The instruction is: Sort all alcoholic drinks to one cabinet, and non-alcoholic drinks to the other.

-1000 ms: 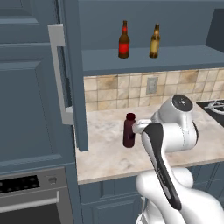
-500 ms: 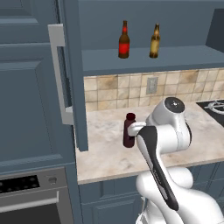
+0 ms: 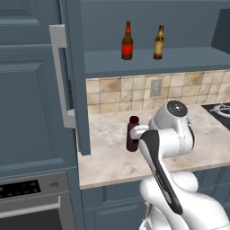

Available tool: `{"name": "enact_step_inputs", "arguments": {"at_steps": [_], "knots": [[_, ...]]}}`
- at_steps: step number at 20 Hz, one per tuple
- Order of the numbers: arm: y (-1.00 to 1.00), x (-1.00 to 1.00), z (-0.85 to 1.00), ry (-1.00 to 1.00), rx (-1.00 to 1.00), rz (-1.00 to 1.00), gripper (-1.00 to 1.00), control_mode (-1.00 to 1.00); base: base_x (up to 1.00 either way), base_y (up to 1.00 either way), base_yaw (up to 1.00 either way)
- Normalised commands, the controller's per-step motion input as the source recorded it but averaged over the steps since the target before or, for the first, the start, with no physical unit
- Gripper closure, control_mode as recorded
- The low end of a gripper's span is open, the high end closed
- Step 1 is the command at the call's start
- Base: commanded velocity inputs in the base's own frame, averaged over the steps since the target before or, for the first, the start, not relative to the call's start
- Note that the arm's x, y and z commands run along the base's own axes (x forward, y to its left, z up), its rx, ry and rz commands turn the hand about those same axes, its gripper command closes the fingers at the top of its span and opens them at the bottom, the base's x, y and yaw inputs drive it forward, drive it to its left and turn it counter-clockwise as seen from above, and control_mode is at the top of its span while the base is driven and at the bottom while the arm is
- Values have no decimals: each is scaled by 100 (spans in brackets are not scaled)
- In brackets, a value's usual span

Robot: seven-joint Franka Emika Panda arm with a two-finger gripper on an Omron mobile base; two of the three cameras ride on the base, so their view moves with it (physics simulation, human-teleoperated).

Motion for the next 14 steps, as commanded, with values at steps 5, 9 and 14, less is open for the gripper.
{"name": "enact_step_inputs", "arguments": {"at_steps": [5,9,14], "knots": [[0,35,-1,0,-2,0,-100,-100,0,0,0],[0,31,-5,0,-1,0,-100,-100,0,0,0],[0,22,-8,0,0,0,-100,-100,0,0,0]]}}
